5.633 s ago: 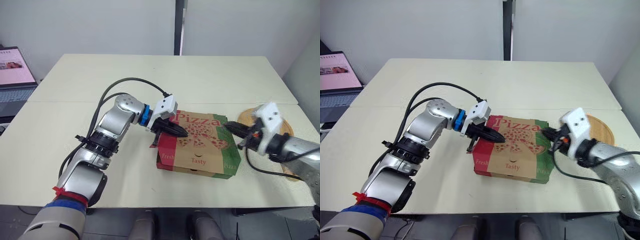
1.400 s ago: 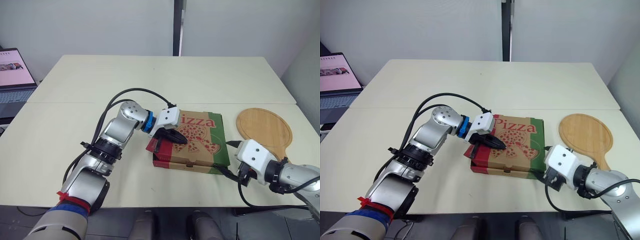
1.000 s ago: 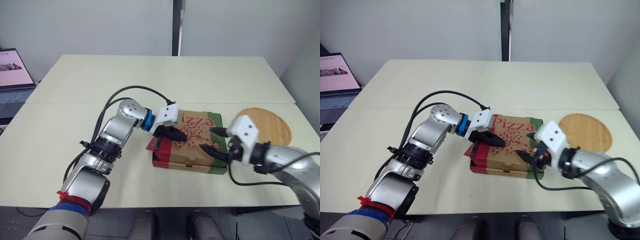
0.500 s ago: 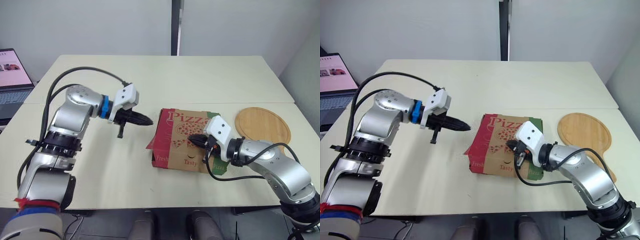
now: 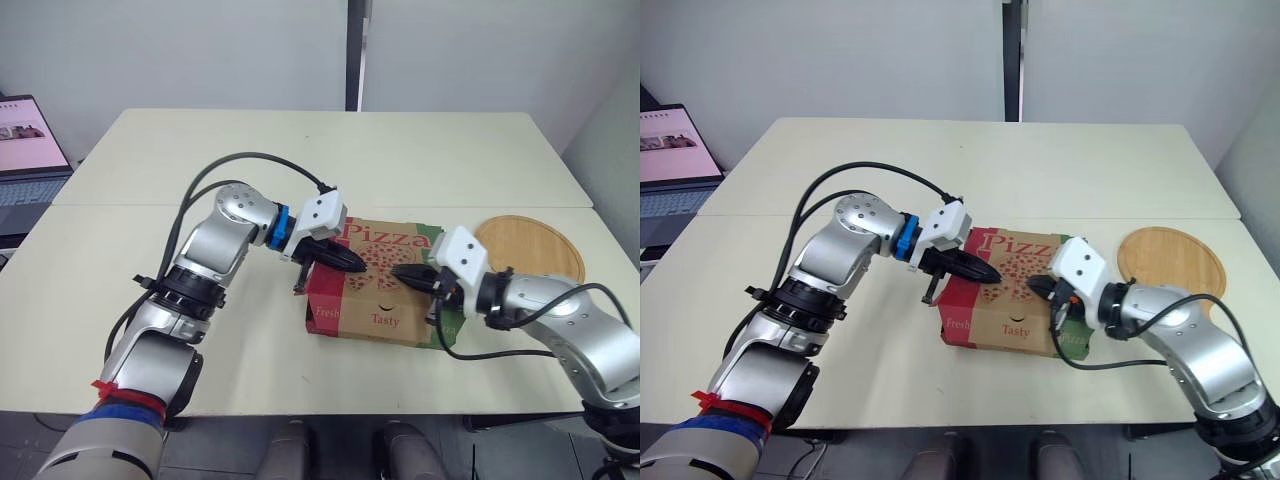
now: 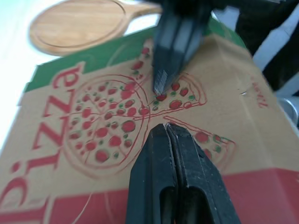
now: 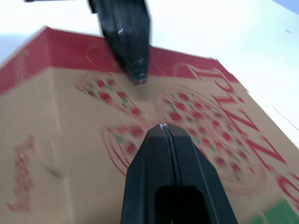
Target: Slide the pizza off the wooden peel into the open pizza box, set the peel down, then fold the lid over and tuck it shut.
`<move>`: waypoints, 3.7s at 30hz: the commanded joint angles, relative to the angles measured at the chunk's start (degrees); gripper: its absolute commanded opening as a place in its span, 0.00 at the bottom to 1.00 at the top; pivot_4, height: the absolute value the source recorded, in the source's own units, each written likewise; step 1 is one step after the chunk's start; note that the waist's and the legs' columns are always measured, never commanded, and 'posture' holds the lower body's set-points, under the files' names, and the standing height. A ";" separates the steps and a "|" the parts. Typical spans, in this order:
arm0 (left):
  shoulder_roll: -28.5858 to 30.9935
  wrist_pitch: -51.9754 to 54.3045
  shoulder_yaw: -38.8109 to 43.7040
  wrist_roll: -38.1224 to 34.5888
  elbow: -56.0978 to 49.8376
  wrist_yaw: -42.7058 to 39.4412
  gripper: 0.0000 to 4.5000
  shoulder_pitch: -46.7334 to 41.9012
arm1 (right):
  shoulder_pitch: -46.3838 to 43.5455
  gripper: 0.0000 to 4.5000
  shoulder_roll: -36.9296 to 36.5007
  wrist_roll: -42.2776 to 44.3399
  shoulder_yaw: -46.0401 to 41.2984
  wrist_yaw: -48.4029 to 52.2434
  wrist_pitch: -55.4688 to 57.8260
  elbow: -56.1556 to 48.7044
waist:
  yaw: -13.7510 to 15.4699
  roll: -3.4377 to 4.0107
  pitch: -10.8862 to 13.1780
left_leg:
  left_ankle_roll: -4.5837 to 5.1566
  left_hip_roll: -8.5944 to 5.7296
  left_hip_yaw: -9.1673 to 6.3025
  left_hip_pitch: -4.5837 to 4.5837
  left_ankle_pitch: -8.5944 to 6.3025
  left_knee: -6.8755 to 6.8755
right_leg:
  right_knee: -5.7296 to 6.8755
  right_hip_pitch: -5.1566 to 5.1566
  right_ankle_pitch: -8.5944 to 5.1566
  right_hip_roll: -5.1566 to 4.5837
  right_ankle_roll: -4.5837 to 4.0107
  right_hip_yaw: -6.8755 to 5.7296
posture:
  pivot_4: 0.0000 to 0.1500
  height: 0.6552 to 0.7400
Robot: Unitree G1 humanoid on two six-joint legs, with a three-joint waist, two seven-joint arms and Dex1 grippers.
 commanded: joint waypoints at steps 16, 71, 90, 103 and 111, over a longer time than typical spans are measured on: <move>-2.72 -5.39 -0.44 1.32 2.92 -3.21 0.00 -3.40 | 10.31 1.00 -12.38 -0.33 -4.95 2.68 -1.39 -10.90 | 0.06 -0.01 0.00 | 0.00 0.00 -0.01 0.02 0.00 0.00 | -0.03 0.06 -0.01 0.02 0.01 -0.03 | 1.00 1.00; -3.84 -13.12 -5.19 6.88 0.73 -3.20 0.00 -0.39 | 24.83 0.01 -7.38 -5.05 -14.38 3.56 -5.23 -3.24 | 0.19 0.04 -0.03 | 0.00 0.00 0.00 0.12 0.00 0.00 | -0.06 0.21 -0.01 0.08 0.01 -0.01 | 1.00 1.00; 1.02 -5.14 2.13 1.31 -6.10 -1.62 0.00 -0.07 | 2.52 0.01 1.60 -7.90 7.10 3.59 -6.60 1.83 | -0.16 0.04 -0.03 | 0.00 0.00 -0.04 0.09 0.00 0.02 | -0.03 0.13 0.00 0.06 0.01 -0.03 | 1.00 1.00; 16.66 -6.69 7.19 3.80 -3.79 -0.14 0.00 6.84 | -0.83 0.01 4.65 -9.22 11.45 4.84 -8.53 3.51 | -1.19 0.06 -0.04 | -0.01 0.04 -0.05 0.09 0.00 -0.03 | 0.00 0.06 -0.01 0.04 0.00 -0.02 | 1.00 1.00; 15.39 -7.72 4.61 5.25 -6.49 0.73 0.00 11.08 | -1.47 0.01 5.17 -9.58 11.56 5.60 -8.51 3.65 | -0.95 0.06 -0.04 | 0.00 0.03 -0.05 0.06 0.00 -0.01 | 0.00 0.05 0.00 -0.04 0.00 -0.02 | 1.00 1.00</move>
